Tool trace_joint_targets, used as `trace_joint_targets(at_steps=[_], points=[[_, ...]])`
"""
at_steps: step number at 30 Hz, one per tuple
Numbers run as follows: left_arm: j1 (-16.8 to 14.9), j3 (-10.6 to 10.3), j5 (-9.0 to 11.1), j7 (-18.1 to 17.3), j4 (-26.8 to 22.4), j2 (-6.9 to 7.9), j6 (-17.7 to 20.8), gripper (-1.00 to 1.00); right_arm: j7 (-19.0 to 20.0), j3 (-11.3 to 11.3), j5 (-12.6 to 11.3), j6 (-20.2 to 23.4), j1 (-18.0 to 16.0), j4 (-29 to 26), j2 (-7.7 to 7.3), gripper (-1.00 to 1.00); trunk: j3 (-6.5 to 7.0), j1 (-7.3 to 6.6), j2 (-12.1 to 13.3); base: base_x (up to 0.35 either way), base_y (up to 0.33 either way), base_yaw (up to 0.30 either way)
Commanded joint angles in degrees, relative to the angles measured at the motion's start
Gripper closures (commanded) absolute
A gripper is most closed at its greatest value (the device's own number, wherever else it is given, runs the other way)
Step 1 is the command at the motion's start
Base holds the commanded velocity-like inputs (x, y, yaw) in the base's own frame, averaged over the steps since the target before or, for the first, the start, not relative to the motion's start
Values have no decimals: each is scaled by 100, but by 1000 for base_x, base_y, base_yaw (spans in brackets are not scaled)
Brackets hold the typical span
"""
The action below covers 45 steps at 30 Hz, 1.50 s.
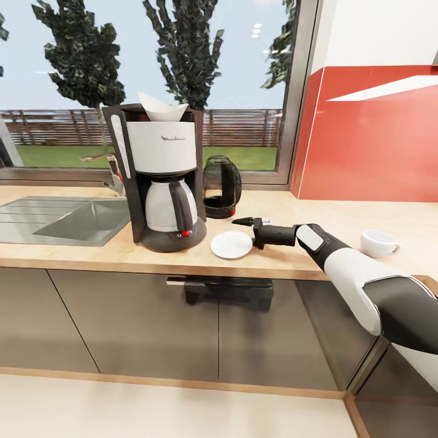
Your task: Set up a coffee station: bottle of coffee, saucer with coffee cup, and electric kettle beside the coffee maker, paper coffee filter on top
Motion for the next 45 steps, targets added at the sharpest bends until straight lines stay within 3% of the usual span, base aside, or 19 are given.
trace_joint_targets(at_steps=[1,14,31,38,39,40,41,43,45], points=[[-4,-21,13,-22,-2,0,60,-100,24,238,195,-101,0,229,-4,-100,-7,0,-1,0,0,0],[-4,-21,13,-22,-2,5,62,-100,24,238,195,-99,0,229,-4,-100,-7,0,-1,-14,-74,0],[-4,-21,13,-22,-2,1,56,-100,22,238,195,-110,0,219,-22,-100,-7,0,-1,0,-250,0],[-4,-21,13,-22,-2,-6,62,-100,6,246,201,-125,-11,-81,-45,-100,-7,0,-1,0,-28,0],[-4,-21,12,-22,-2,-8,61,-100,-328,244,211,-125,-54,-592,-57,-100,-7,0,-1,0,-4,0],[-4,-23,13,-22,-2,-12,61,-100,-1119,240,197,-109,-104,-1219,-73,-100,-7,0,-1,0,-1,0],[-4,-26,13,-22,-2,-14,60,-100,-1528,238,196,-95,-146,-1572,-85,-100,-7,0,-1,0,0,0],[-4,-28,12,-22,-2,-16,64,-100,-2123,233,200,-75,-236,-2053,-120,-100,-7,0,-1,0,0,0],[-4,-29,12,-22,-2,-19,67,-100,-2875,231,208,13,-461,-2437,-327,-100,-7,0,-1,0,0,0]])
